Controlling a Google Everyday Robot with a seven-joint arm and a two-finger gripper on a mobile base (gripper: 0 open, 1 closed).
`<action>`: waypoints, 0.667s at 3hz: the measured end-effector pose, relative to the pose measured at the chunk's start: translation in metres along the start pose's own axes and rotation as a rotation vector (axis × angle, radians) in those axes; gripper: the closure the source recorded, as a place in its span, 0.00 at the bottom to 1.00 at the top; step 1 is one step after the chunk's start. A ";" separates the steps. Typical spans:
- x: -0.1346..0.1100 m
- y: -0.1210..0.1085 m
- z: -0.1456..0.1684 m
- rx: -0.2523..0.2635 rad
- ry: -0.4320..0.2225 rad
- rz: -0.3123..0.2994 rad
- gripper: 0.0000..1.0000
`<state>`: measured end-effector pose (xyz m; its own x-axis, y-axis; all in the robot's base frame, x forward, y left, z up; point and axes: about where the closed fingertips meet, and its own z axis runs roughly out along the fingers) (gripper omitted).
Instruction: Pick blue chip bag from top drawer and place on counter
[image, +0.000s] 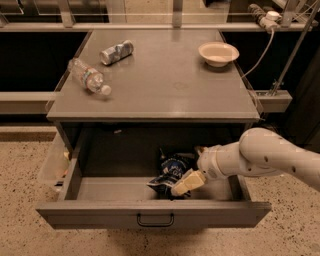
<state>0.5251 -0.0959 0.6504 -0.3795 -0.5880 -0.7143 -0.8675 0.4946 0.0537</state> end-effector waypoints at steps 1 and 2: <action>0.007 0.000 0.020 0.003 0.003 0.004 0.00; 0.007 0.000 0.021 0.007 0.001 0.004 0.19</action>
Offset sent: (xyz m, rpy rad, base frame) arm 0.0031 0.0076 -0.0165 -0.0019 0.0019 -0.0056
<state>0.5297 -0.0863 0.6307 -0.3836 -0.5869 -0.7131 -0.8637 0.5013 0.0520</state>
